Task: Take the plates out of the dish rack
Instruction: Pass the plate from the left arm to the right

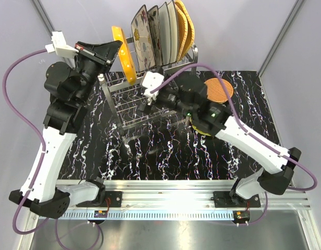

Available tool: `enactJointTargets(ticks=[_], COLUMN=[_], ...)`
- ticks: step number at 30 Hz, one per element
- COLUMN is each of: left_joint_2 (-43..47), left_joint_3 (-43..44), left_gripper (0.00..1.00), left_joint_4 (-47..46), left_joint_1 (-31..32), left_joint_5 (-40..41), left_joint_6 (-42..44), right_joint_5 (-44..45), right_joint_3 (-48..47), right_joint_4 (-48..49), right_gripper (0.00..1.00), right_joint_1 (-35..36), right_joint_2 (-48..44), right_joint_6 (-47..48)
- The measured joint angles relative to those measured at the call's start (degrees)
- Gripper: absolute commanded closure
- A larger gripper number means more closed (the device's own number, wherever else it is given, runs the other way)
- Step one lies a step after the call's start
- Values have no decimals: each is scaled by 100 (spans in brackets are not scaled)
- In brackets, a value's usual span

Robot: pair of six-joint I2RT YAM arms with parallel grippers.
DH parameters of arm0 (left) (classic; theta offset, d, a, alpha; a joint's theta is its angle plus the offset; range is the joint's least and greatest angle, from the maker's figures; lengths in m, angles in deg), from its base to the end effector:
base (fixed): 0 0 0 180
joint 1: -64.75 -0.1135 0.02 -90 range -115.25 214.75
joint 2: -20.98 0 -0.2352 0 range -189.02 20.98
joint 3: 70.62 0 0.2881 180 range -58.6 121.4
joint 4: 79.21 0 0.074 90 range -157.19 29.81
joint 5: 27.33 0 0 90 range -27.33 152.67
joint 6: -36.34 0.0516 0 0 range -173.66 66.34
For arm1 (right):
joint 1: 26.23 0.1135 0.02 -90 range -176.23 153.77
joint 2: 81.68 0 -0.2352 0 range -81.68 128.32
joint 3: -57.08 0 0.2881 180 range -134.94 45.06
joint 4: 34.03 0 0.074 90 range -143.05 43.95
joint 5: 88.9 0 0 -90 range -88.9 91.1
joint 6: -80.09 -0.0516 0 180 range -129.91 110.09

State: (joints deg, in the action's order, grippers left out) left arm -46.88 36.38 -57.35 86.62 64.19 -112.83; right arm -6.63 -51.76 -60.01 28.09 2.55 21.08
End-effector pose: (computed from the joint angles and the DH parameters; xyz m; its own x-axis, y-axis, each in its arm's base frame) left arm 0.2555 -0.1011 0.5505 -0.1583 -0.8614 -0.4826 0.4155 0.3853 -0.8240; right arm 0.2180 0.3155 0.4645 0.4429 -0.2580 -0.8587 -0.7644 0.3918 -0.5120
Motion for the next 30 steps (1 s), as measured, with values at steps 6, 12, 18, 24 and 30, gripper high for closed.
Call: enactJointTargets(ticks=[6,12,18,24,30], left_joint_2=[201,321,354,431,529], left_joint_3=[-234,-435,-527,-603,-732], left_gripper=[100,100,100,100,100], left_joint_4=[-98,-236,-317,-310,-323], left_joint_1=[332,439,470,474,479], left_joint_5=[302,492,643,798,837], left_joint_6=[-24,-48,-55,-55,-94], right_joint_5=[1180,1978,2660,3156,3342], right_joint_3=[197,214,190,175,175], right_joint_4=[1161,2039,2964,3508,3740], right_gripper=[0,0,0,1,23], right_joint_1=[468,625,988,1152,1152], right_joint_2=[334,619,970,1464,1558], right_joint_6=[225,341,595,907,1110])
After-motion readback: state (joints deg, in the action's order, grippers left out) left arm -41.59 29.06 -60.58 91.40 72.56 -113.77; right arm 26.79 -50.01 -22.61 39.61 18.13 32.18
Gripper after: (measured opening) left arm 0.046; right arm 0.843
